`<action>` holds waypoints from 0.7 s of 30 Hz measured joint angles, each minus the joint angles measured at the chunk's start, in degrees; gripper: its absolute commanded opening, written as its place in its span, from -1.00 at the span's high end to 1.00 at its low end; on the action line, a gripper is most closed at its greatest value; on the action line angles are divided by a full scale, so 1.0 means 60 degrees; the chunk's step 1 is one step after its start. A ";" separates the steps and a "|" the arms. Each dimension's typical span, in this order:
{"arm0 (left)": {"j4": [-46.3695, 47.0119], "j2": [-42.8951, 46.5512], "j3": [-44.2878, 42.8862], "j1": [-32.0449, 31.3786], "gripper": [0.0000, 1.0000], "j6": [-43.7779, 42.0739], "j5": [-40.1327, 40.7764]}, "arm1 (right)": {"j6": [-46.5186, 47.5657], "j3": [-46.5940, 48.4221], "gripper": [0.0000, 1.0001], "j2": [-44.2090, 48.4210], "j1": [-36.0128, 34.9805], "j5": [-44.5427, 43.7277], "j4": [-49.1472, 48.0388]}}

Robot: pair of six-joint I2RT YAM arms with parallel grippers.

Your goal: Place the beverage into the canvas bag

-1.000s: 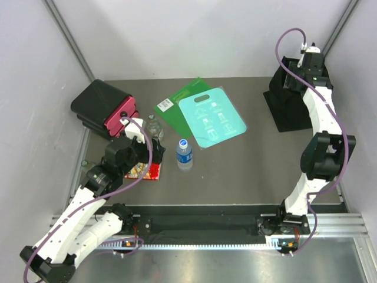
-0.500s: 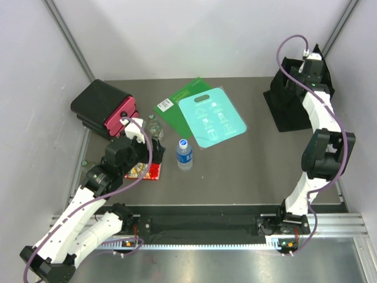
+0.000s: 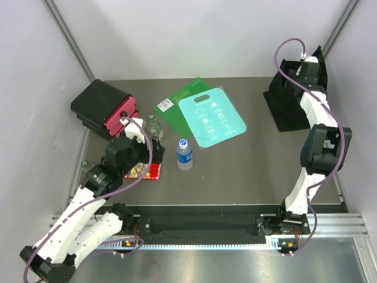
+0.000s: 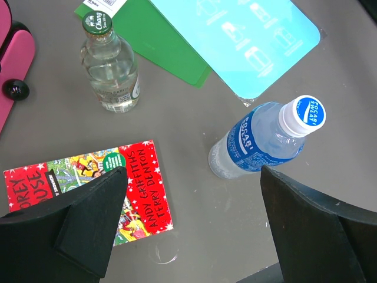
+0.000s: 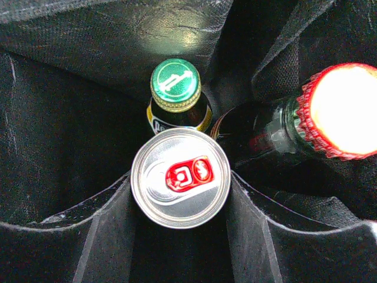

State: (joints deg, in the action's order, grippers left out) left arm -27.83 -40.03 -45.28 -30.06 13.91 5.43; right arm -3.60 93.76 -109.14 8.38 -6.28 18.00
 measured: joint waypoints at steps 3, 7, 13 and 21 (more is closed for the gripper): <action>0.0000 0.0000 0.0000 0.0000 -0.97 0.0004 0.0000 | -0.0011 0.0000 -0.08 0.0000 0.0000 -0.0004 0.0004; 0.0000 0.0000 0.0000 0.0000 -0.97 0.0000 0.0000 | -0.0026 0.0004 -0.21 0.0000 0.0000 -0.0004 0.0033; 0.0000 0.0000 0.0000 0.0000 -0.97 0.0004 0.0000 | -0.0127 0.0124 -0.25 0.0018 0.0000 0.0015 0.0160; 0.0000 0.0004 0.0000 0.0000 -0.97 0.0004 -0.0004 | -0.0197 0.0408 -0.24 0.0200 0.0000 -0.0025 0.0743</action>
State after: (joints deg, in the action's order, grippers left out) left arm -27.83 -40.01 -45.28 -30.06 13.93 5.41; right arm -4.78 96.20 -107.94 8.38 -6.44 22.46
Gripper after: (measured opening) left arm 0.985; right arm 0.623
